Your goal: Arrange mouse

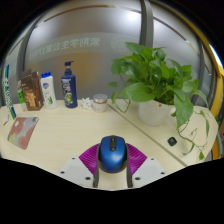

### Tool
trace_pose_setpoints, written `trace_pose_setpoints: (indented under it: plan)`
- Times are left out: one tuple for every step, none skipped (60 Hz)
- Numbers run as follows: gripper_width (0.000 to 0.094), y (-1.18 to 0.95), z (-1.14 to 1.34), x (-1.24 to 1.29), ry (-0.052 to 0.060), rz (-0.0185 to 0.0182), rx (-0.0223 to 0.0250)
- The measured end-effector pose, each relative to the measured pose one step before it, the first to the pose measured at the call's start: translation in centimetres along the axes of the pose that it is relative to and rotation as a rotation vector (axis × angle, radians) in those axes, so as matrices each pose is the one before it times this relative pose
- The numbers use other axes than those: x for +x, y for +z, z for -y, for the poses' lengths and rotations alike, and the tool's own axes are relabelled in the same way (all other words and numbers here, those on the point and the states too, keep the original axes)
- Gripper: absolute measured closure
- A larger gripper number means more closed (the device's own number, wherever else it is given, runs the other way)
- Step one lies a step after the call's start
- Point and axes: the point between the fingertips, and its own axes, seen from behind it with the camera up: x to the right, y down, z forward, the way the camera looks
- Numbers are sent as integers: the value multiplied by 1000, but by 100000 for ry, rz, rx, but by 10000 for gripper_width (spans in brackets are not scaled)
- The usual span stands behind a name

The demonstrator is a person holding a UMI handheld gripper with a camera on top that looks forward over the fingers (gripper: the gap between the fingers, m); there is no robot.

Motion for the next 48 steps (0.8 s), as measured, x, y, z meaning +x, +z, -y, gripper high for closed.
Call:
trace_pose_setpoints:
  plan:
    - [555, -831, 1084, -565, 270, -1054, 1505]
    - [555, -732, 1175, -468, 120, -594, 2065]
    - [555, -726, 1135, -593, 44, -271, 1825]
    - [555, -775, 1228, -698, 84, -35, 1768]
    - [554, -753, 1330, -731, 402, 109, 2113]
    - [554, -642, 1363, -653, 595, 606, 2968]
    - [554, -683, 1413, -934, 450, 461, 2537]
    - [555, -615, 1338, -1025, 140, 606, 2295]
    - [555, -459, 1199, -1038, -234, 385, 2281]
    - [556, -458, 1292, -1066, -209, 771, 1353]
    - [555, -396, 1142, -1245, -156, 830, 1928]
    - [555, -378, 934, -1440, -140, 1108, 2409]
    - [556, -227, 989, -1402, -221, 1726, 606]
    - [557, -216, 646, -1643, -99, 1577, 1644]
    - [556, -269, 640, -1665, -2, 1505, 640]
    - [556, 119, 692, -1425, -87, 1962, -169]
    - [556, 77, 403, -1704, -8, 1938, 443]
    - [557, 168, 248, -1715, -235, 2084, 169]
    - [558, 265, 116, -1681, -395, 2131, -323]
    - [556, 339, -105, -1706, -321, 2043, -549]
    - [557, 409, -200, -1643, -268, 1889, -679]
    - [557, 469, -337, -1632, -284, 1862, -856]
    - [558, 307, -856, -2078, -131, 1208, 258]
    - [558, 643, -237, -1336, -490, 1919, -2139]
    - [557, 741, -628, -1459, -206, 1787, -1523]
    - [557, 757, -736, -1342, -108, 1548, -1630]
    - [557, 840, -787, -1270, -21, 1357, -1771]
    - [557, 893, -848, -1212, 40, 1233, -1909]
    - [558, 908, -845, -1145, 193, 1294, -1980]
    - [558, 915, -832, -1022, 597, 1193, -1768]
    - [559, 910, -735, -891, 898, 956, -1511]
    - [558, 924, -755, -769, 921, 666, -1442]
    - [559, 1238, -1208, -690, 269, 758, -580]
    - [558, 842, -780, -557, 172, 379, -2083]
    - [558, 755, -819, -484, -180, -207, -2323]
    - [559, 814, -778, -349, -138, -117, -2099]
    - [559, 745, -699, -308, -78, -115, -1924]
    - [558, 666, -629, -312, 115, 73, -1654]
    - [557, 624, -537, -291, 142, 168, -1371]
    - [557, 612, -474, -219, 95, 59, -987]
    - [557, 752, -499, -10, -84, 223, -481]
    - [555, 559, -486, -123, 52, -567, -628]
    - [554, 545, -492, -68, 27, -528, -1017]
    - [551, 470, -496, -77, 86, -311, -1223]
    - [550, 418, -441, -122, 155, -83, -1206]
    - [543, 361, -399, -113, 251, 96, -1114]
    - [529, 301, -352, -65, 353, 65, -942]
    - [516, 260, -265, 14, 448, -268, -725]
